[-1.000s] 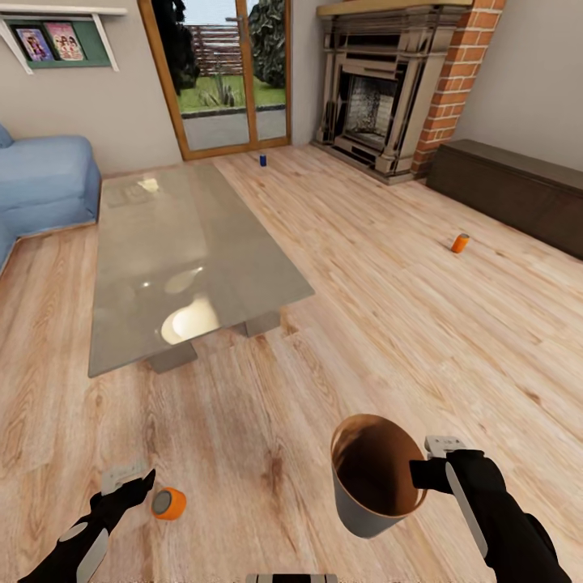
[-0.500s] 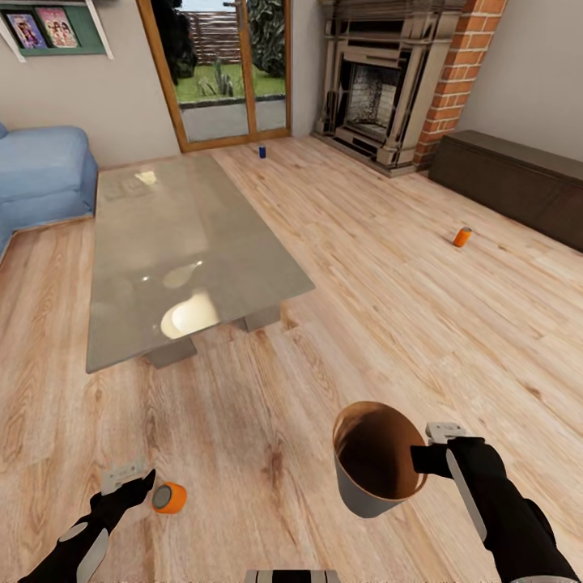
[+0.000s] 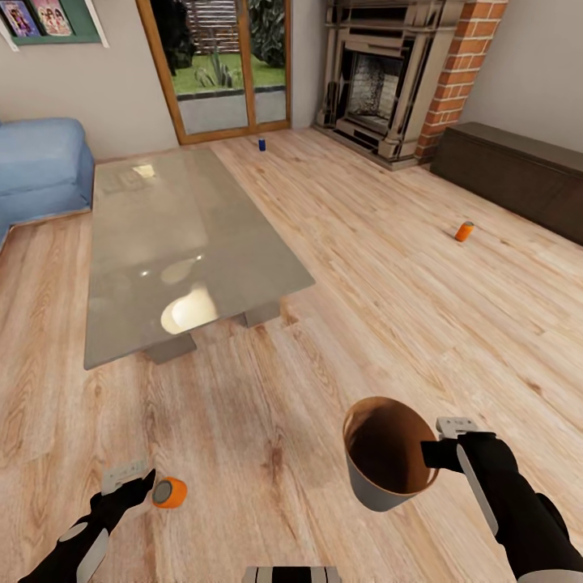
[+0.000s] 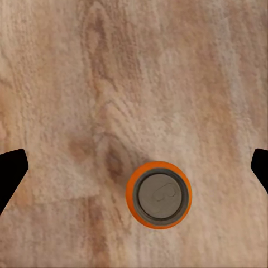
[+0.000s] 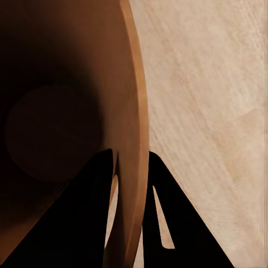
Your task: Put the three can of soda from the living room inside the tash can in the kitchen.
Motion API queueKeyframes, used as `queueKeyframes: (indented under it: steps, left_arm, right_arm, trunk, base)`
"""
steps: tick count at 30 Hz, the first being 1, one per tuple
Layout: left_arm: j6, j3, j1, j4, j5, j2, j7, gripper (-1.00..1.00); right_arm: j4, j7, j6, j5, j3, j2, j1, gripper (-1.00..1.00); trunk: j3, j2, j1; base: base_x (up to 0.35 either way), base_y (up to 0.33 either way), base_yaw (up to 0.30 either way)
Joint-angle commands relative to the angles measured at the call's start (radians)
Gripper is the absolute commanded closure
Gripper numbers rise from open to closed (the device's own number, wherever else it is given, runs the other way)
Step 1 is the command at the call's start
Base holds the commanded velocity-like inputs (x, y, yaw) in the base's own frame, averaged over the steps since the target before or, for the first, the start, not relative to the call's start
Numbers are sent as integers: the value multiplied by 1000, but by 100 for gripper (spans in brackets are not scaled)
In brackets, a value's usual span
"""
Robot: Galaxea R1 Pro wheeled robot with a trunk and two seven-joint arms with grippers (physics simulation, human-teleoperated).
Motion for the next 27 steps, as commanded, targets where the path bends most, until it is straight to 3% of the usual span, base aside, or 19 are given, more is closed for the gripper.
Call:
queueKeyframes:
  steps: [1,7,27]
  left_arm:
    - [0,0,0,-1,0,0,0,-100]
    - [-1,0,0,-1,-2,0,0,-100]
    - [-1,0,0,-2,-27,0,0,-100]
  right_arm:
    - [0,4,0,-17,0,1,0,100]
    - [0,4,0,-17,0,1,0,100]
    - [0,4,0,-17,3,3,0,100]
  trunk:
    - [0,0,0]
    - [-1,0,0]
    - [-64,-140,77]
  base:
    - [0,0,0]
    - [0,0,0]
    - [0,0,0]
